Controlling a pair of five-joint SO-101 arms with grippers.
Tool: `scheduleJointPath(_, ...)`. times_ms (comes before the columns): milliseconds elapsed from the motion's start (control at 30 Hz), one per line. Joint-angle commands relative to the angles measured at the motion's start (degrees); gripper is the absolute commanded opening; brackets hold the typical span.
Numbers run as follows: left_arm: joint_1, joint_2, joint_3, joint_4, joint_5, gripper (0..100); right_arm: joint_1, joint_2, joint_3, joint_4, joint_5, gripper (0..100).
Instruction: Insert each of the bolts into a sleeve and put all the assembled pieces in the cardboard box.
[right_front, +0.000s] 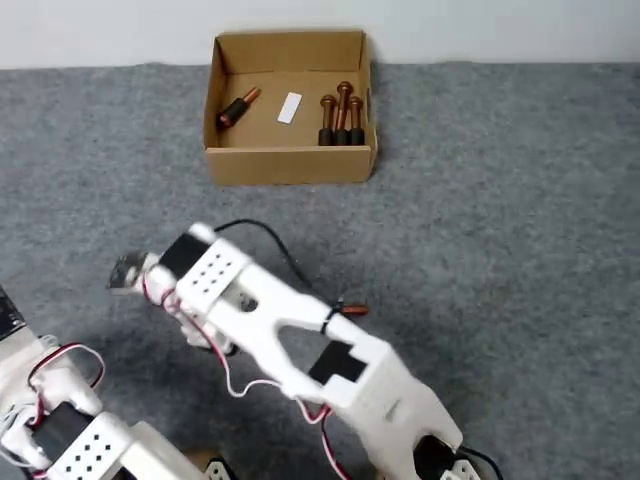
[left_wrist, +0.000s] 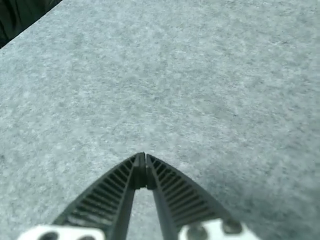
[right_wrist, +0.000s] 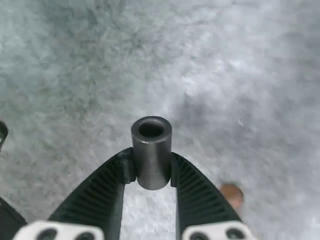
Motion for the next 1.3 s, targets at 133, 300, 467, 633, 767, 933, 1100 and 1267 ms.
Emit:
scheduleJointPath(133, 10.11, -0.44, -9.36, 9.58, 3.96, 1, 10.77, -11.21, -1.58, 4.18, -0.35, 0.9)
scheduleJointPath(300, 20.13, -0.18, -13.76, 13.71, 6.33, 1, 17.36, -18.07, 0.26, 4.35, -1.49, 0.9)
scheduleJointPath(467, 29.54, 0.0, -16.4, 15.38, 6.15, 1, 24.4, -29.23, 10.81, 4.26, -1.49, 0.9)
scheduleJointPath(633, 43.16, 0.09, -17.63, 18.55, 6.33, 1, 31.6, -42.07, 22.51, 4.18, -1.58, 0.9)
scheduleJointPath(767, 50.55, 0.09, -17.54, 18.29, 6.42, 1, 38.55, -51.91, 29.45, 4.09, -5.54, 0.9)
scheduleJointPath(933, 55.38, 0.44, -17.36, 18.55, 6.42, 1, 48.92, -59.56, 37.54, 4.09, -14.59, 0.9)
scheduleJointPath(1100, 59.69, 10.46, -19.12, 17.05, 6.51, 1, 58.42, -64.57, 44.04, 4.09, -17.93, 0.9)
scheduleJointPath(1267, 63.12, 27.78, -27.91, 16.44, 6.51, 1, 64.92, -68.26, 45.98, 4.09, -18.46, 0.9)
